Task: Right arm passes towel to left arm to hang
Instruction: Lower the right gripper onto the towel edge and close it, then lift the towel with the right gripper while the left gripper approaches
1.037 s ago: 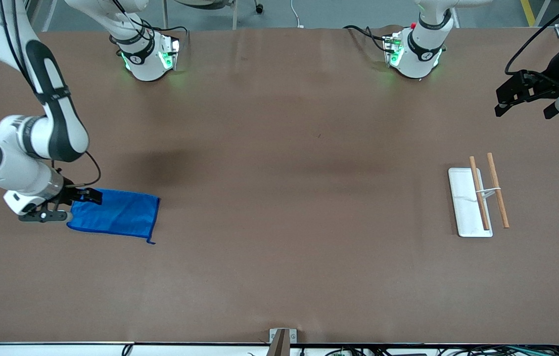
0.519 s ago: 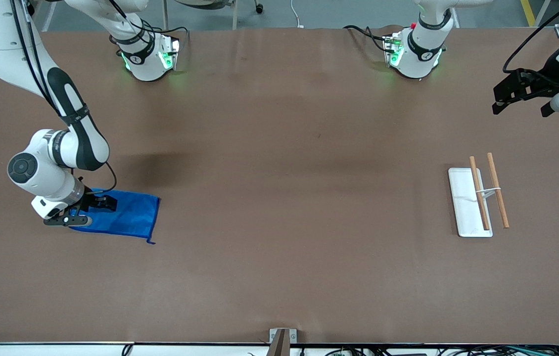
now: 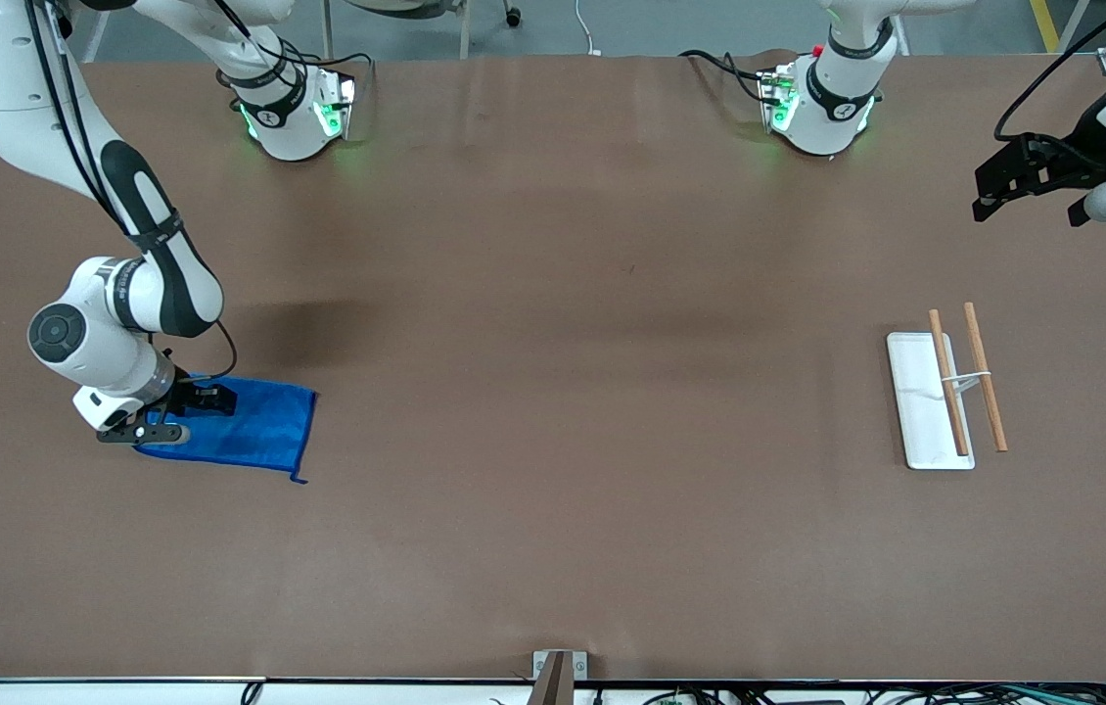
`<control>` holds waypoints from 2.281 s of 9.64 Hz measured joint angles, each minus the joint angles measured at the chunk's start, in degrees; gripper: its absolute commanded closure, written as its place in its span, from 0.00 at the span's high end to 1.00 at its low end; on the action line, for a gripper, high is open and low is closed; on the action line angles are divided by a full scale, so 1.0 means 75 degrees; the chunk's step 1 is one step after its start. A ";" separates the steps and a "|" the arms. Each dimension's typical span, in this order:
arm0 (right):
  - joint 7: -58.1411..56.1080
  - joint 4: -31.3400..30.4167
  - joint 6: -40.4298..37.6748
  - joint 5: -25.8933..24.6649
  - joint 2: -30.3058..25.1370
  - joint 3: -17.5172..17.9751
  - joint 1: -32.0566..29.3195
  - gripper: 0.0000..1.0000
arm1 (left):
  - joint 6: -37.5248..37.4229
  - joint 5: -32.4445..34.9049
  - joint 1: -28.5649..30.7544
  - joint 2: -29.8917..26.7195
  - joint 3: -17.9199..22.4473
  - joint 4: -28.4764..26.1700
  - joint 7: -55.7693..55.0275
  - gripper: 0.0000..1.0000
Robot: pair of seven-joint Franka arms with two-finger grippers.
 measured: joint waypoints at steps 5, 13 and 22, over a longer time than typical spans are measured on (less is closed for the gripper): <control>0.0015 0.0119 -0.0317 0.0004 -0.0014 0.0011 -0.0002 0.00 | 0.0323 0.0000 0.0000 -0.0085 0.0000 -0.0249 0.0000 1.00; 0.0038 0.2970 -0.5545 0.0017 -0.0868 0.0350 0.0261 0.00 | 0.0933 -0.1527 0.0037 0.0354 0.0024 -0.0413 0.0003 1.00; 0.0515 0.3147 -0.5237 0.5934 -0.1245 0.2654 0.0408 0.00 | 0.2153 -1.0112 -0.0149 0.4533 -0.0520 -0.0726 0.3218 1.00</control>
